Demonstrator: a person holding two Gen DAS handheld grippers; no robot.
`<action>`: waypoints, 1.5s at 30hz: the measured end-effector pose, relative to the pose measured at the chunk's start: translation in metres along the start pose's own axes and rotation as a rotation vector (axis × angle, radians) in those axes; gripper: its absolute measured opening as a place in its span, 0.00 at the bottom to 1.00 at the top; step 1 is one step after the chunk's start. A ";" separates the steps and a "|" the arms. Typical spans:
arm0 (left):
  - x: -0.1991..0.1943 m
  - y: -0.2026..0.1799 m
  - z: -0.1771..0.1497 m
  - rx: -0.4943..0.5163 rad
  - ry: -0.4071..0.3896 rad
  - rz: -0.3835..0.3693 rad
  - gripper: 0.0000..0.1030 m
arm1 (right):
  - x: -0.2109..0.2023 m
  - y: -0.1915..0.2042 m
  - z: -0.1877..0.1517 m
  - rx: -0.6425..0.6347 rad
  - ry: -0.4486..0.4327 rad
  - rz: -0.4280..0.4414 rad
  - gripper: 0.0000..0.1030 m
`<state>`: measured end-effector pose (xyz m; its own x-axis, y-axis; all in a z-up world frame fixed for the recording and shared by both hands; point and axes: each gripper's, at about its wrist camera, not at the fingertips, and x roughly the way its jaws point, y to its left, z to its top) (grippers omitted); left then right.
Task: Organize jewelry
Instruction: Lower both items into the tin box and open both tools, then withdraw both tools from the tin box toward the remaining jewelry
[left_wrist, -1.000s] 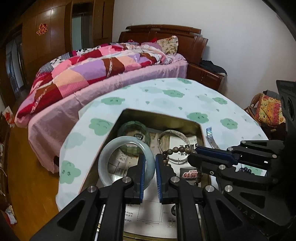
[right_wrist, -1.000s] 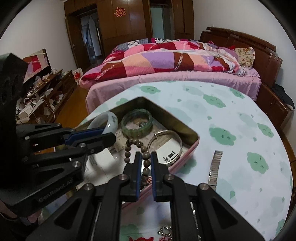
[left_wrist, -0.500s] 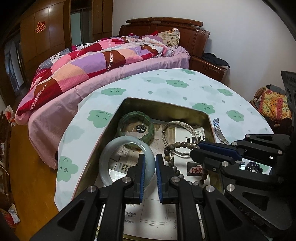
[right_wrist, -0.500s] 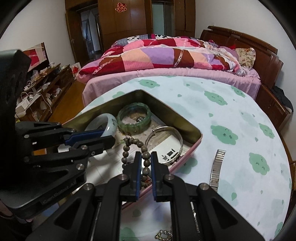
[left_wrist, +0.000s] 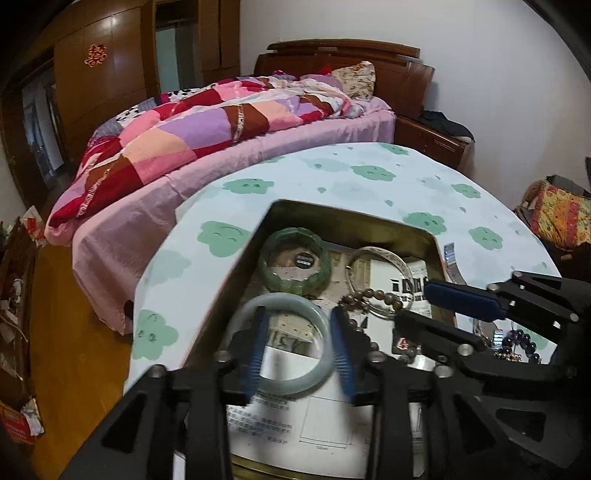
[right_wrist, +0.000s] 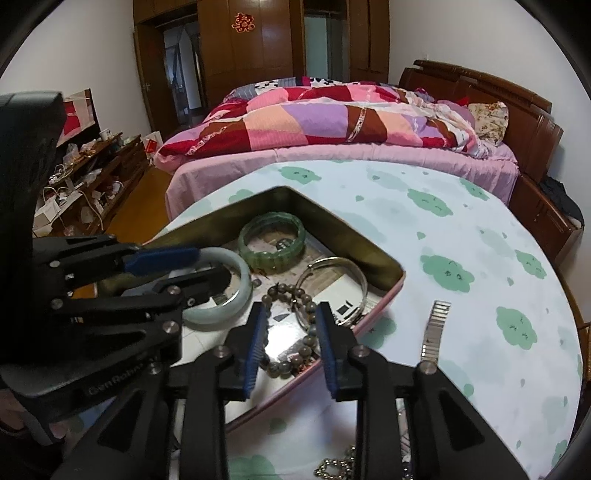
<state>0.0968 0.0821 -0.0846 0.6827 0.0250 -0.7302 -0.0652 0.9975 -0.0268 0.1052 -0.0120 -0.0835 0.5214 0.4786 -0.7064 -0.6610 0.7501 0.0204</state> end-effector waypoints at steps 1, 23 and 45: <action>-0.001 0.001 0.000 -0.006 -0.005 -0.004 0.43 | -0.001 -0.001 0.000 0.006 -0.004 0.002 0.31; -0.033 -0.029 -0.013 0.027 -0.089 -0.013 0.74 | -0.058 -0.074 -0.052 0.142 -0.013 -0.134 0.60; -0.047 -0.083 -0.030 0.107 -0.103 -0.043 0.74 | -0.070 -0.098 -0.106 0.186 0.059 -0.140 0.40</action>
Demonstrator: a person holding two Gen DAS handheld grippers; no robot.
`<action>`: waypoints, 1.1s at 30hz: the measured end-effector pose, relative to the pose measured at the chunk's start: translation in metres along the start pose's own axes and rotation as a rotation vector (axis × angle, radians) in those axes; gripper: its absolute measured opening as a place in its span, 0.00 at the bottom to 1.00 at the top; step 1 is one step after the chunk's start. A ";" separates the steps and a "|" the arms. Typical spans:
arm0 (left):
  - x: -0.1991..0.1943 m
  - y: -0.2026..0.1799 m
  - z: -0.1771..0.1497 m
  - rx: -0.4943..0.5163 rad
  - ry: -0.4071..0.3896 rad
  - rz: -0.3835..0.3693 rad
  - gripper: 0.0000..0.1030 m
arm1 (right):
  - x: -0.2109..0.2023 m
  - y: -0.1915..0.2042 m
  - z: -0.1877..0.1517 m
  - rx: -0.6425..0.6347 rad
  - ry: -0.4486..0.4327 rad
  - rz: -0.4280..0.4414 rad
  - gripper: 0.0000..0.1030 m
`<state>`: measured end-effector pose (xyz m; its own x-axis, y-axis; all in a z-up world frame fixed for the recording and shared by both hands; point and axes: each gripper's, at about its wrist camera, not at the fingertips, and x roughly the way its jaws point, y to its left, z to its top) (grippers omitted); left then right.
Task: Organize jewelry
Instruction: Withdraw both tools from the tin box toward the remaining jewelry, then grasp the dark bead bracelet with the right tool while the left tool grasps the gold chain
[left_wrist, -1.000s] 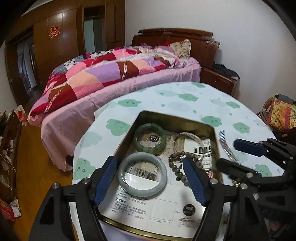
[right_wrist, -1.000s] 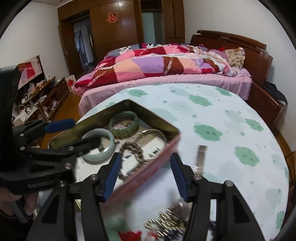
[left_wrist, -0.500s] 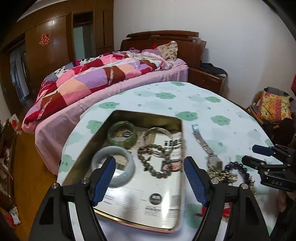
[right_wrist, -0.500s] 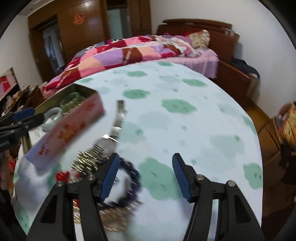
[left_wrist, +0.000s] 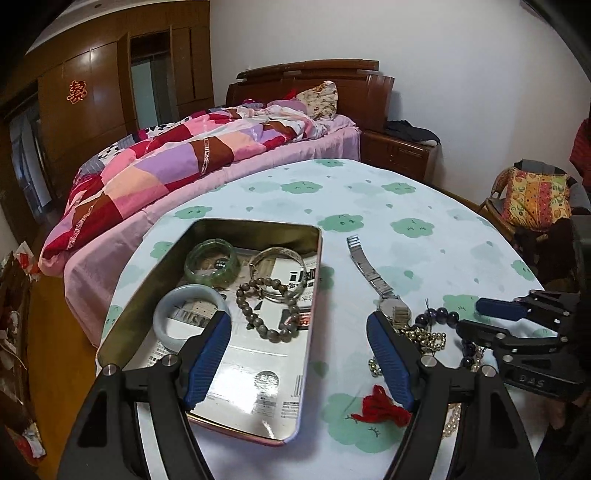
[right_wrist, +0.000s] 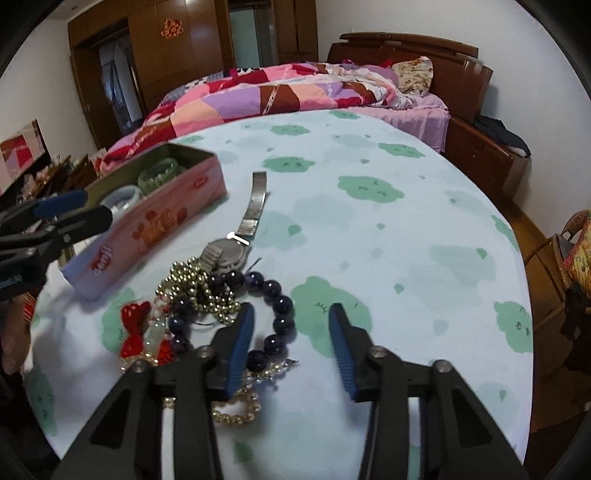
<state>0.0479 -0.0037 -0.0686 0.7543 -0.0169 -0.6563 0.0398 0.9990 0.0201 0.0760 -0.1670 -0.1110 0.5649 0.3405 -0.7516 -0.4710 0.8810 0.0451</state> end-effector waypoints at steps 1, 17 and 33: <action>0.000 0.000 -0.001 0.001 0.002 0.001 0.74 | 0.002 0.000 -0.001 0.001 0.005 0.001 0.39; -0.006 -0.023 0.001 0.055 -0.016 -0.042 0.74 | 0.002 -0.023 -0.004 0.038 0.017 -0.104 0.15; 0.039 -0.066 -0.007 0.168 0.133 -0.143 0.44 | 0.001 -0.029 -0.007 0.037 0.008 -0.138 0.16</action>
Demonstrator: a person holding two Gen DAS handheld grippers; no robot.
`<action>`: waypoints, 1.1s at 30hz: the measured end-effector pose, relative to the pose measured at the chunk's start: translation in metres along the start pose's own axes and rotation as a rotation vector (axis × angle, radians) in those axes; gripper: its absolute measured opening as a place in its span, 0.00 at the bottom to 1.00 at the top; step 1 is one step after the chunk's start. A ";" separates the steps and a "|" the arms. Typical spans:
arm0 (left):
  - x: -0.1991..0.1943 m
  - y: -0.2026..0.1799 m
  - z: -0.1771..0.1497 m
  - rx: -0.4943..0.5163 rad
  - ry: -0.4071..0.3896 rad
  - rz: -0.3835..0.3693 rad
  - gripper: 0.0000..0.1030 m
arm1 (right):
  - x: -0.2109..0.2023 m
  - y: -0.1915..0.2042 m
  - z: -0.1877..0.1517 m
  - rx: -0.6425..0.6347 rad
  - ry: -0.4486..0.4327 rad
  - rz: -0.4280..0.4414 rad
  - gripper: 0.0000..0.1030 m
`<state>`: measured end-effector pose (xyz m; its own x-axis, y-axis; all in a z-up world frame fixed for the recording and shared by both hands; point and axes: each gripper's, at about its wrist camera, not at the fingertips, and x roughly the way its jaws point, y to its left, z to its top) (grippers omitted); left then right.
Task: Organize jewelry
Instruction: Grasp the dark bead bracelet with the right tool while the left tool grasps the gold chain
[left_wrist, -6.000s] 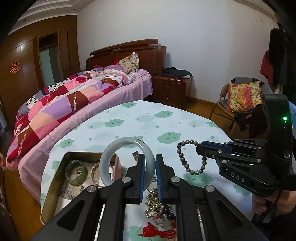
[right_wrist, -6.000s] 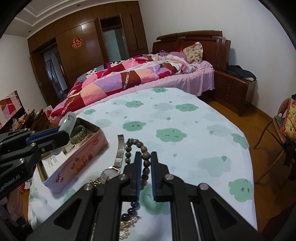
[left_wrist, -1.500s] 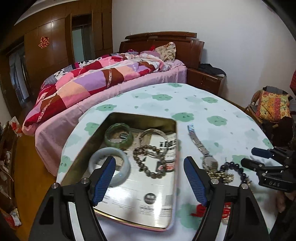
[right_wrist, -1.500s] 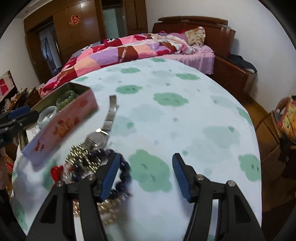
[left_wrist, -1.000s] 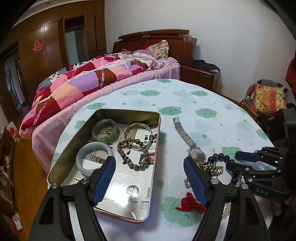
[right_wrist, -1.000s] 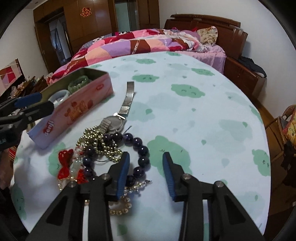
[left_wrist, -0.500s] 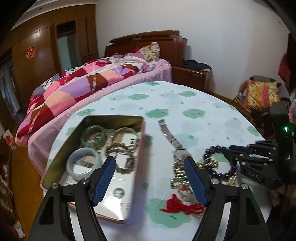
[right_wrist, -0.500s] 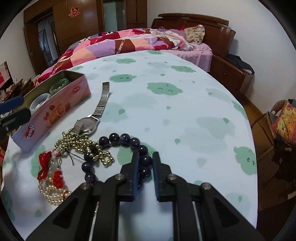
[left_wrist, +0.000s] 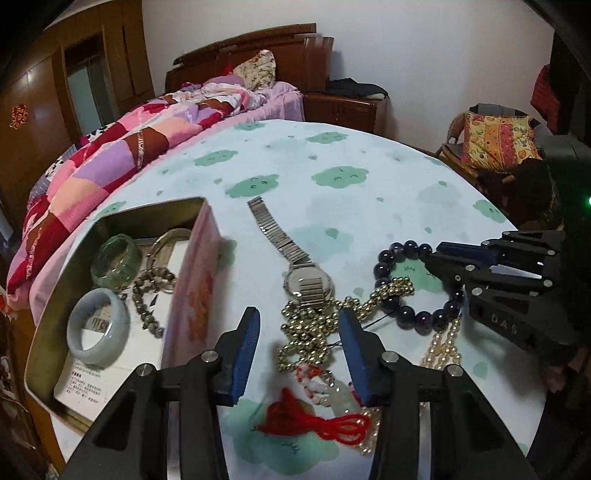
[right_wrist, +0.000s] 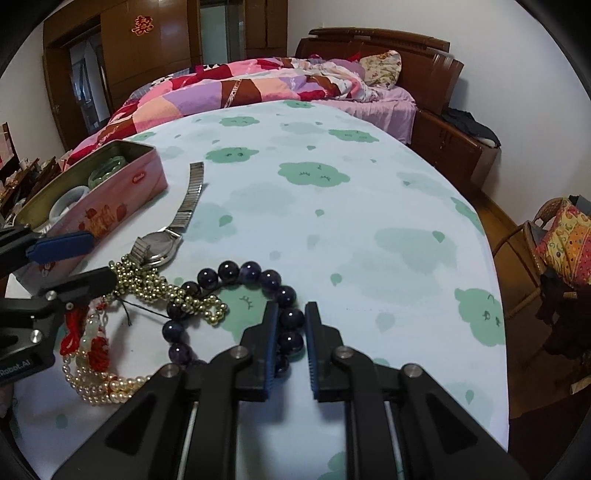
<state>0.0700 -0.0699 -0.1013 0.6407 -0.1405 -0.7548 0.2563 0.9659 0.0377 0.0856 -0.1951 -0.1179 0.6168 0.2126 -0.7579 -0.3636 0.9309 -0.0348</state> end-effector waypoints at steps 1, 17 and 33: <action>0.003 0.000 0.001 -0.005 0.012 -0.007 0.44 | 0.000 0.000 0.000 -0.001 -0.002 0.001 0.16; -0.052 0.013 0.010 -0.040 -0.126 -0.081 0.09 | -0.002 -0.004 -0.002 0.019 -0.029 0.053 0.16; -0.097 0.035 0.028 -0.101 -0.252 -0.081 0.09 | -0.035 0.001 0.017 0.032 -0.132 0.118 0.15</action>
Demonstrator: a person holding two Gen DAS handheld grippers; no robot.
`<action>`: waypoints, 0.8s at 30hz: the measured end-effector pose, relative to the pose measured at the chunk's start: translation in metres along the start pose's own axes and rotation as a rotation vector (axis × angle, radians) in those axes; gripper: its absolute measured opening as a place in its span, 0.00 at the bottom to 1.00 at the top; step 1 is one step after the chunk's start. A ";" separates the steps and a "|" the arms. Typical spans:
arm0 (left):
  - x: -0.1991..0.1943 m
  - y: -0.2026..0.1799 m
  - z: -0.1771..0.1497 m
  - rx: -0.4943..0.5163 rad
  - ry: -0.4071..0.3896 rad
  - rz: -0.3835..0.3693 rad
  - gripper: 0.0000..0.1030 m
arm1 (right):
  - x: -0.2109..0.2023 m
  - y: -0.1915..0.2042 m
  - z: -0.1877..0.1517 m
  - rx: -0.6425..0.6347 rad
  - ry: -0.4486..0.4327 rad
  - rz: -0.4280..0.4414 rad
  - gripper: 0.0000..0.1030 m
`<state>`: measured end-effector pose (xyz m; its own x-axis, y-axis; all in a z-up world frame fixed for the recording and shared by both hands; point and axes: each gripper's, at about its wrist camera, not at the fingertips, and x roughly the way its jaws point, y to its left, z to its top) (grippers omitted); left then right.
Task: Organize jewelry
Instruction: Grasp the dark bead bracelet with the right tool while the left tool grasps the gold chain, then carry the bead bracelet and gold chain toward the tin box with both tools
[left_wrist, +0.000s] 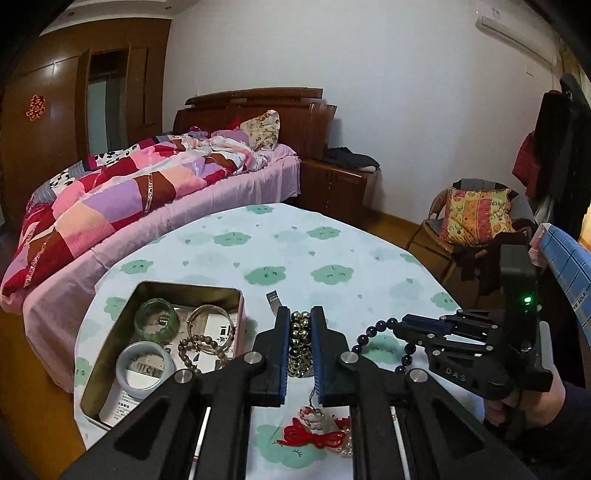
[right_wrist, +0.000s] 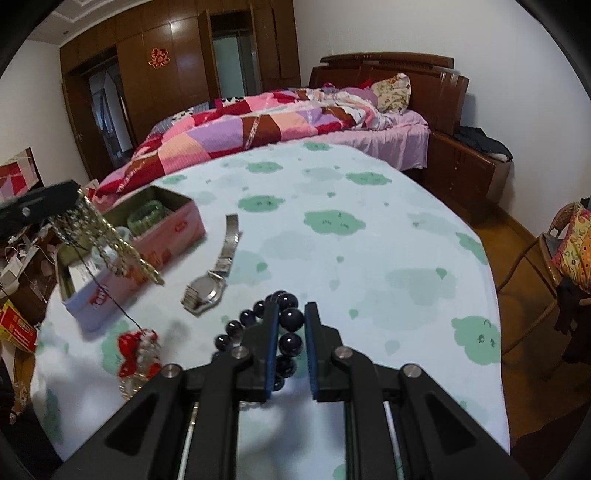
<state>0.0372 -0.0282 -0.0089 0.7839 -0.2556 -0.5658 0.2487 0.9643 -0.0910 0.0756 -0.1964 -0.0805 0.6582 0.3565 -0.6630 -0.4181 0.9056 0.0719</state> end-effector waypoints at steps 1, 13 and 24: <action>0.000 0.000 0.000 -0.001 0.001 0.001 0.09 | -0.002 0.001 0.001 0.000 -0.006 0.004 0.15; -0.002 0.006 -0.001 -0.015 -0.007 0.001 0.09 | -0.024 0.012 0.016 -0.011 -0.079 0.028 0.15; -0.006 0.010 0.001 -0.016 -0.011 0.035 0.09 | -0.028 0.020 0.021 -0.030 -0.106 0.045 0.15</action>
<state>0.0356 -0.0172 -0.0052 0.7981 -0.2226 -0.5598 0.2123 0.9735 -0.0844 0.0616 -0.1831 -0.0446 0.7002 0.4203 -0.5772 -0.4660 0.8815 0.0766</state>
